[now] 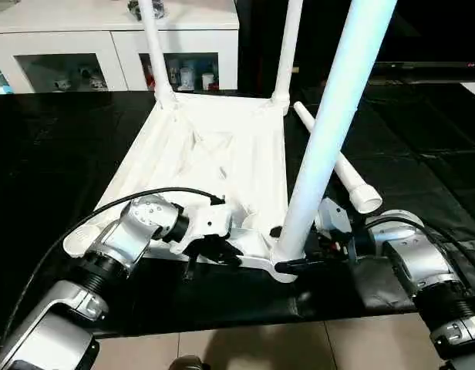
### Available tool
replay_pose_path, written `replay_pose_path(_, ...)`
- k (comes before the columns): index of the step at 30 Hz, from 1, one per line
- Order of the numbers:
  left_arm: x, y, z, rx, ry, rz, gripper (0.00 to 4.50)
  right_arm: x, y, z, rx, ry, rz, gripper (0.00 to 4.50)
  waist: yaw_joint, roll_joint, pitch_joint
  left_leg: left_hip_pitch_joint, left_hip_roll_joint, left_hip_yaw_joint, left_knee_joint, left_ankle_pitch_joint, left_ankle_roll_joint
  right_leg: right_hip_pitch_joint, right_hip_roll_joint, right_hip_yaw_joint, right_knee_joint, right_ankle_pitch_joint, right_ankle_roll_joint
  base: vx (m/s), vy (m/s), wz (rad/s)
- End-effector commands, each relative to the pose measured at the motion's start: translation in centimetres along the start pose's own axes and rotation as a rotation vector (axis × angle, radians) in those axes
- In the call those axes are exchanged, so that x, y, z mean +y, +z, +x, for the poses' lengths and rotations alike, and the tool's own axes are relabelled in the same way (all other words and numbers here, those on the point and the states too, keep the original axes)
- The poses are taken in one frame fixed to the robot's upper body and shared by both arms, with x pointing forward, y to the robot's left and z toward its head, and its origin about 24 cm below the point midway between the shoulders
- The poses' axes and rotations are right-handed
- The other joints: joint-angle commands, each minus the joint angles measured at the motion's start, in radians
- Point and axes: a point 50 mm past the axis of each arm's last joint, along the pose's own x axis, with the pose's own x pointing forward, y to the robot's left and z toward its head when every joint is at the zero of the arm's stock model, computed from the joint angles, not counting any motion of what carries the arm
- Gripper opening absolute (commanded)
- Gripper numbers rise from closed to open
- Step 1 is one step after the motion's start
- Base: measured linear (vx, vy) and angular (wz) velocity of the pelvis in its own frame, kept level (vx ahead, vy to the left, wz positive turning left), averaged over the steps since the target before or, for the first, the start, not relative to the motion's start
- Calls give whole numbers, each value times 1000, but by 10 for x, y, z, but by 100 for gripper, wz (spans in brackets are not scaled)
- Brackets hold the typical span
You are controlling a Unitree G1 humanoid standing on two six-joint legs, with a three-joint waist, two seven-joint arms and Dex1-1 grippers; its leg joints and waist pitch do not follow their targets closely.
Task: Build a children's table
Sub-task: Rotate leg to tighten
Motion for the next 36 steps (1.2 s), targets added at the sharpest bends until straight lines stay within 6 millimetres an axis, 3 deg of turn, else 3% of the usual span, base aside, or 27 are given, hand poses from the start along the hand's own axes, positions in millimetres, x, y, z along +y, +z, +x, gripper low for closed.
replay_pose_path(1,-2,3,2,18,-59,32,0,-2,2,-4,0,2,2,294,-4,-11,-81,11,66,-20,-65,-162,75,53,-90,66,-71,-295,-171,0,0,0)
replay_pose_path(8,4,2,2,5,13,-42,0,0,-1,2,-44,-28,49,265,-4,-11,-81,11,67,-20,-65,-158,76,54,-89,66,-70,-281,-179,0,0,0)
replay_pose_path(12,19,10,-1,-79,179,-131,0,-7,-5,13,-22,-138,160,263,-8,-10,-74,14,64,-22,-68,-203,50,54,-91,64,-81,-372,-160,0,0,0)
replay_pose_path(15,32,18,-5,-136,350,-221,0,-19,-6,30,-10,-317,243,263,-32,-12,-69,11,57,-30,-74,-243,10,58,-93,54,-95,-492,-111,0,0,0)
replay_pose_path(17,39,22,-7,-174,454,-292,0,-27,-2,44,-57,-417,307,263,-51,-11,-68,1,55,-35,-77,-244,0,63,-93,49,-98,-508,-88,0,0,0)
replay_pose_path(19,43,25,-7,-189,510,-329,0,-33,0,53,-69,-496,345,262,-64,-10,-69,3,49,-35,-72,-262,0,62,-95,44,-110,-539,-67,0,0,0)
replay_pose_path(22,49,32,-4,-210,635,-400,0,-48,4,72,-72,-686,440,262,-81,-10,-73,-5,50,-39,-74,-227,1,66,-95,43,-100,-476,-87,0,0,0)
replay_pose_path(23,50,35,-3,-217,659,-412,0,-51,6,76,-78,-719,461,262,-90,-9,-74,-3,50,-40,-73,-223,-4,64,-93,43,-97,-452,-102,0,0,0)
replay_pose_path(26,53,46,2,-247,711,-435,0,-55,11,85,-51,-772,466,262,-93,-12,-77,4,49,-32,-68,-191,18,58,-90,53,-91,-362,-140,0,0,0)
replay_pose_path(29,52,52,8,-254,709,-433,0,-55,14,91,-62,-744,455,262,-85,-13,-86,3,48,-23,-58,-100,73,59,-86,59,-68,-183,-203,36,-6,3)
replay_pose_path(30,51,53,10,-248,704,-430,0,-53,15,92,-68,-734,453,262,-85,-13,-86,0,47,-23,-57,-89,83,60,-85,59,-66,-167,-208,55,-14,5)
replay_pose_path(31,50,53,11,-247,702,-428,0,-53,15,92,-68,-732,452,318,-78,-13,-90,-3,46,-23,-55,-58,99,63,-85,58,-59,-126,-212,0,0,0)
replay_pose_path(33,49,52,13,-235,690,-416,0,-52,15,92,-78,-728,458,332,-71,-9,-92,-2,48,-23,-53,-24,120,60,-82,58,-52,-73,-223,0,0,0)
replay_pose_path(36,47,50,14,-211,671,-405,0,-54,15,89,-98,-748,458,359,-70,-7,-87,0,51,-23,-56,-63,116,58,-83,57,-59,-115,-223,0,0,0)
